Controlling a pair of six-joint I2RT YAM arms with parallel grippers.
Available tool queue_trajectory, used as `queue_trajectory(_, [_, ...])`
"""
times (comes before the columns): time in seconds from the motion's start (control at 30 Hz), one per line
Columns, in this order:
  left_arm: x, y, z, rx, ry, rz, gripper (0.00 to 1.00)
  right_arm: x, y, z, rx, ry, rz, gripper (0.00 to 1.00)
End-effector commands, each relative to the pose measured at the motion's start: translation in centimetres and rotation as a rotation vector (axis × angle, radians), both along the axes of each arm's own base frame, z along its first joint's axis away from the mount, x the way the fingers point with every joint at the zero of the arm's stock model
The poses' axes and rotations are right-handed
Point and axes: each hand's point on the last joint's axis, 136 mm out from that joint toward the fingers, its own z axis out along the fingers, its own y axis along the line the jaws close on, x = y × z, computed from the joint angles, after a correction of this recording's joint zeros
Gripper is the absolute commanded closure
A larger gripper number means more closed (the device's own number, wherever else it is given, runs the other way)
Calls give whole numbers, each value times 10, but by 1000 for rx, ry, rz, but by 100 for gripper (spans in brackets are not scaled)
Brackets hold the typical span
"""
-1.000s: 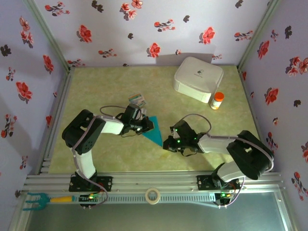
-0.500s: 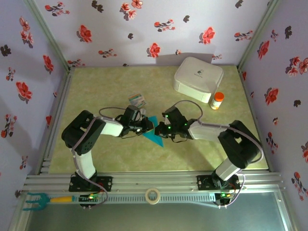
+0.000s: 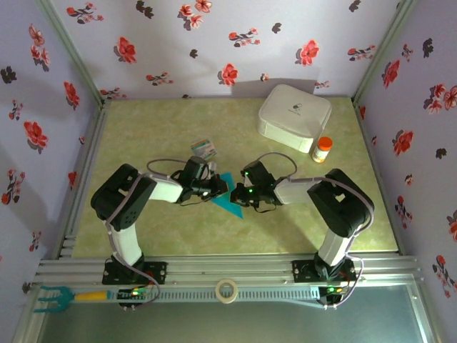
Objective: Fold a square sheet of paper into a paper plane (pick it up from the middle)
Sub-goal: Fourth fold the wing at the center of the table.
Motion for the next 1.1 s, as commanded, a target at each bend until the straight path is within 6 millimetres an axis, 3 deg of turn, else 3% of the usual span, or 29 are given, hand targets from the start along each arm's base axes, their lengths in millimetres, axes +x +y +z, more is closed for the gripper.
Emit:
queue_trajectory(0.0, [0, 2, 11, 30, -29, -29, 99, -24, -26, -36, -87, 98, -30, 100])
queue_trajectory(0.1, [1, -3, 29, 9, -55, -60, 97, -25, -29, -37, -89, 101, -36, 100])
queue_trajectory(0.2, [-6, -5, 34, 5, -39, -76, 96, -22, -30, -34, -88, 91, -40, 100])
queue_trajectory(0.4, [-16, -8, 17, 18, 28, -93, 98, -22, -30, -34, -81, 91, -42, 100])
queue_trajectory(0.73, [-10, -4, -19, 71, 88, -64, 100, -23, -33, -35, -99, 92, -45, 100])
queue_trajectory(1.07, [-1, 4, -19, 90, 82, -49, 100, -30, -42, -30, -133, 84, -24, 100])
